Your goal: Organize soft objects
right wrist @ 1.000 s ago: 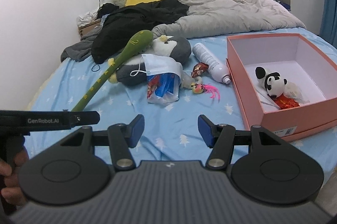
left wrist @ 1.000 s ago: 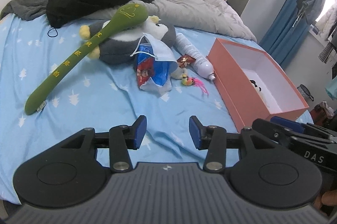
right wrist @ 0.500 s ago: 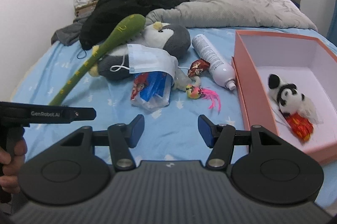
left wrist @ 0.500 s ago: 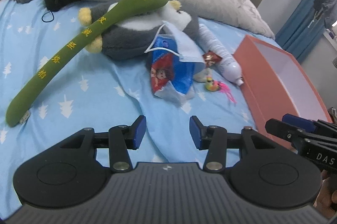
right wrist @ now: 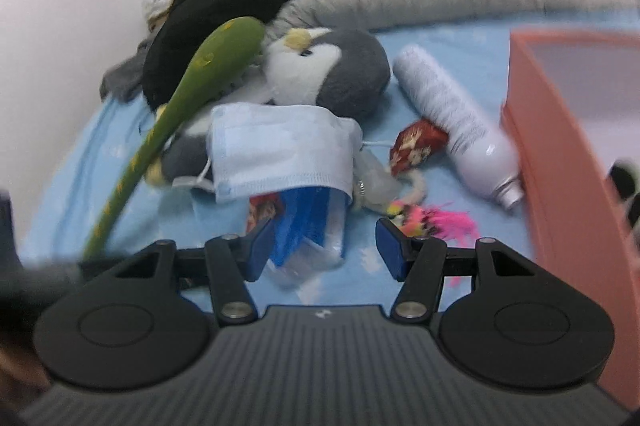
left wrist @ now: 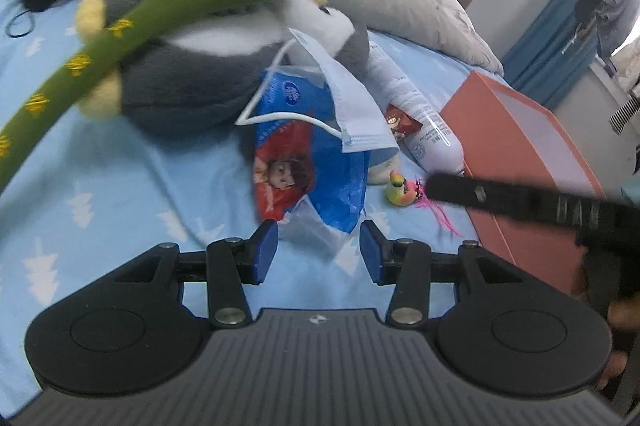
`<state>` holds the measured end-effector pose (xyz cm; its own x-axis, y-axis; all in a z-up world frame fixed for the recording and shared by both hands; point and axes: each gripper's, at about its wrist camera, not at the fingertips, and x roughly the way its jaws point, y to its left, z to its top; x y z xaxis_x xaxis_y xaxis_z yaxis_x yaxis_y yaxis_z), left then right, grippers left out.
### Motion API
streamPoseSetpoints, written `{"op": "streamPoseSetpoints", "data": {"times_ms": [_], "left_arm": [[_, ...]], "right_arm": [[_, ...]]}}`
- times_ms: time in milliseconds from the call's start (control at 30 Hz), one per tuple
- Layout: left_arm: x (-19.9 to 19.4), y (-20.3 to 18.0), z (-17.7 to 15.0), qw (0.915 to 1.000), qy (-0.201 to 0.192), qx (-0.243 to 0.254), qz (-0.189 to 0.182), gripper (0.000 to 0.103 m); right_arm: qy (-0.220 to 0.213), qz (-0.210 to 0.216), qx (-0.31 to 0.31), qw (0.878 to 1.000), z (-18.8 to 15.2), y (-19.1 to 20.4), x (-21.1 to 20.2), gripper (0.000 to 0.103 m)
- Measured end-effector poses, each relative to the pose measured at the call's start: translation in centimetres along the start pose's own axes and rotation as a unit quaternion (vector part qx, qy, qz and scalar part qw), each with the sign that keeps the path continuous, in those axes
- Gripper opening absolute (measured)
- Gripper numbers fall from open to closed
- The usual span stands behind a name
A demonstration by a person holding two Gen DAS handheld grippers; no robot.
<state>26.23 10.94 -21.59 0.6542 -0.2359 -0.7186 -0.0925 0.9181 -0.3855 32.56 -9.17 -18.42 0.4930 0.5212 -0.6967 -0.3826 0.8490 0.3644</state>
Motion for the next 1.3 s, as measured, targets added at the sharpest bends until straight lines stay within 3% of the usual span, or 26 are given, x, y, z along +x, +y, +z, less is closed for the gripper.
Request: {"op": "streamPoseSetpoints", "data": {"times_ms": [100, 200, 300, 433, 567, 633, 667, 733, 800, 867, 967, 1300], "left_arm": [[1.0, -0.3, 0.1, 0.9999, -0.006, 0.011, -0.011, 0.051], [1.8, -0.6, 0.2, 0.9996, -0.016, 0.013, -0.017, 0.052], [2.5, -1.0, 0.3, 0.9991, -0.026, 0.020, -0.026, 0.055], [3.7, -2.1, 0.5, 0.9985, -0.033, 0.041, -0.011, 0.056], [4.7, -2.8, 0.7, 0.9973, -0.044, 0.055, 0.022, 0.055], [5.3, -2.8, 0.9, 0.9976, -0.036, 0.053, 0.027, 0.054], [5.5, -2.8, 0.9, 0.9975, -0.036, 0.054, 0.029, 0.048], [5.9, -2.9, 1.0, 0.9971, -0.031, 0.056, 0.040, 0.040], [5.8, -2.8, 1.1, 0.9970, -0.030, 0.054, 0.046, 0.019], [5.5, -2.9, 1.2, 0.9971, -0.030, 0.050, 0.049, 0.011], [4.5, -3.1, 1.1, 0.9968, -0.034, 0.047, 0.054, 0.005], [-1.9, -3.7, -2.2, 0.9976, -0.035, 0.037, 0.047, 0.004]], "right_arm": [[0.019, 0.072, 0.112, 0.991, 0.8, -2.0, 1.5, 0.061], [0.034, 0.132, 0.198, 0.971, 0.8, -3.0, 2.9, 0.061], [0.035, 0.163, 0.243, 0.955, 0.8, -3.0, 4.0, 0.061], [0.044, 0.190, 0.299, 0.934, 1.0, -3.3, 5.6, 0.060], [0.046, 0.180, 0.287, 0.940, 1.6, -2.7, 6.2, 0.048], [0.049, 0.181, 0.284, 0.940, 1.7, -2.6, 6.3, 0.028], [0.049, 0.178, 0.279, 0.942, 1.8, -2.5, 6.4, 0.018], [0.051, 0.175, 0.271, 0.945, 2.0, -2.4, 6.2, 0.009], [0.052, 0.185, 0.268, 0.944, 2.0, -2.3, 6.0, 0.006], [0.050, 0.184, 0.260, 0.947, 2.1, -2.0, 5.5, 0.004], [0.040, 0.180, 0.242, 0.953, 2.2, -1.6, 4.2, 0.004], [0.013, 0.159, 0.209, 0.965, 1.0, -0.2, -1.2, 0.004]]}}
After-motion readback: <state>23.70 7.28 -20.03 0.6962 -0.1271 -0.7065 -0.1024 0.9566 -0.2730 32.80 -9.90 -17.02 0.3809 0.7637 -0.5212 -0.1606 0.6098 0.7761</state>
